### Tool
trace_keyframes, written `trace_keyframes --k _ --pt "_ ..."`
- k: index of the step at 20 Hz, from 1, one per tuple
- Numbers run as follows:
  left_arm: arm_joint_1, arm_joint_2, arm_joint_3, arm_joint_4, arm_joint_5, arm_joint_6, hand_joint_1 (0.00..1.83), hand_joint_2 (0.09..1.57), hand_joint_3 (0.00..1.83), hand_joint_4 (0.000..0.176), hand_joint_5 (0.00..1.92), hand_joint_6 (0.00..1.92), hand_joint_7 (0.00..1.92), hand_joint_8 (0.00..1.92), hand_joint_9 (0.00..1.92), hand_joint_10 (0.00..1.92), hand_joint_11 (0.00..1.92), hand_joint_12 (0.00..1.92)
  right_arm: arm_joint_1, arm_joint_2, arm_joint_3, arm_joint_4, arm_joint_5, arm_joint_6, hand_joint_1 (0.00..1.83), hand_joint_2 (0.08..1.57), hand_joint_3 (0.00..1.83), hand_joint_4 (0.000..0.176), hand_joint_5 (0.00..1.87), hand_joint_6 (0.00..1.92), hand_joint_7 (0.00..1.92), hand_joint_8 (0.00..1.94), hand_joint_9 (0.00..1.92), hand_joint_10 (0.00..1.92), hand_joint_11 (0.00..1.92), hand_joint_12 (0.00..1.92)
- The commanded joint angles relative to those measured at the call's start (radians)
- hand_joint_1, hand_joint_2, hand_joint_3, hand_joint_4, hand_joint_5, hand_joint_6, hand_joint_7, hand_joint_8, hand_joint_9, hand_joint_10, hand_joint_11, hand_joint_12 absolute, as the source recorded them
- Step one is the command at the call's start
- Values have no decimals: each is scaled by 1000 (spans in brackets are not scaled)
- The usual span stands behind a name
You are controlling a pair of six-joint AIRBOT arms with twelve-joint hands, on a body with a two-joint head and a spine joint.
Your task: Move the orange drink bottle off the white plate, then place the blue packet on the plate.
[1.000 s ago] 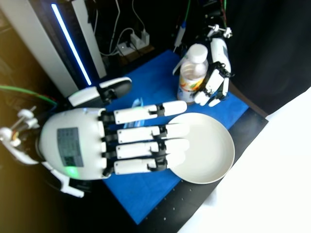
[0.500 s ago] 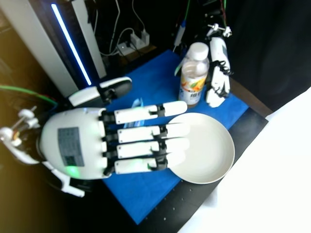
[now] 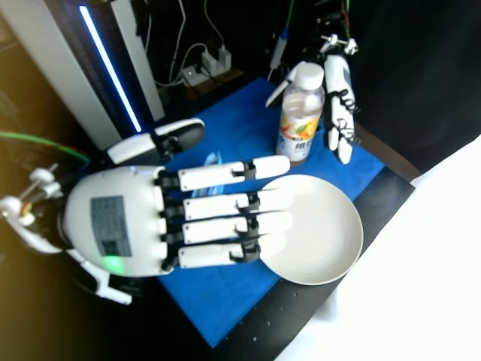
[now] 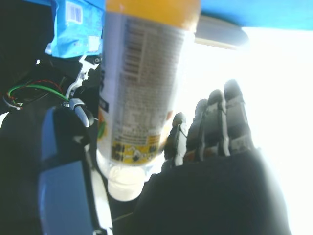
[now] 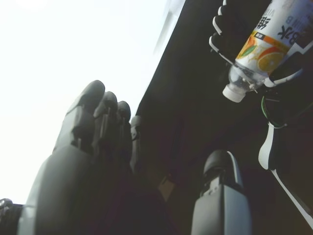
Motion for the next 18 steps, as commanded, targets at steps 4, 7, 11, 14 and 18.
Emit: trace_keyframes --k 4,7,11,14,18 --pt "-8 36 -5 -52 -102 15 662 682 0 176 0 0 0 0 0 0 0 0 18 1 3 47 119 7 593 836 0 90 243 0 257 0 189 0 0 533" --pt "-8 78 -27 -76 -100 55 682 677 0 176 0 0 0 0 0 0 0 0 18 2 2 29 118 8 759 835 0 101 185 0 224 0 158 0 0 314" --pt "-7 116 -42 -104 -97 87 693 675 0 176 0 0 0 0 0 0 0 0 18 2 0 -26 93 33 810 773 0 97 142 0 194 0 122 1 0 406" --pt "10 136 -56 -167 -123 142 673 678 0 175 0 0 0 0 0 0 0 0 18 15 -2 -92 43 56 789 791 0 67 154 1 209 0 233 3 0 672" --pt "14 147 -59 -201 -145 158 662 702 8 176 0 0 0 0 0 0 0 0 32 36 -22 -192 -44 57 655 637 0 77 178 2 219 1 161 5 0 502"
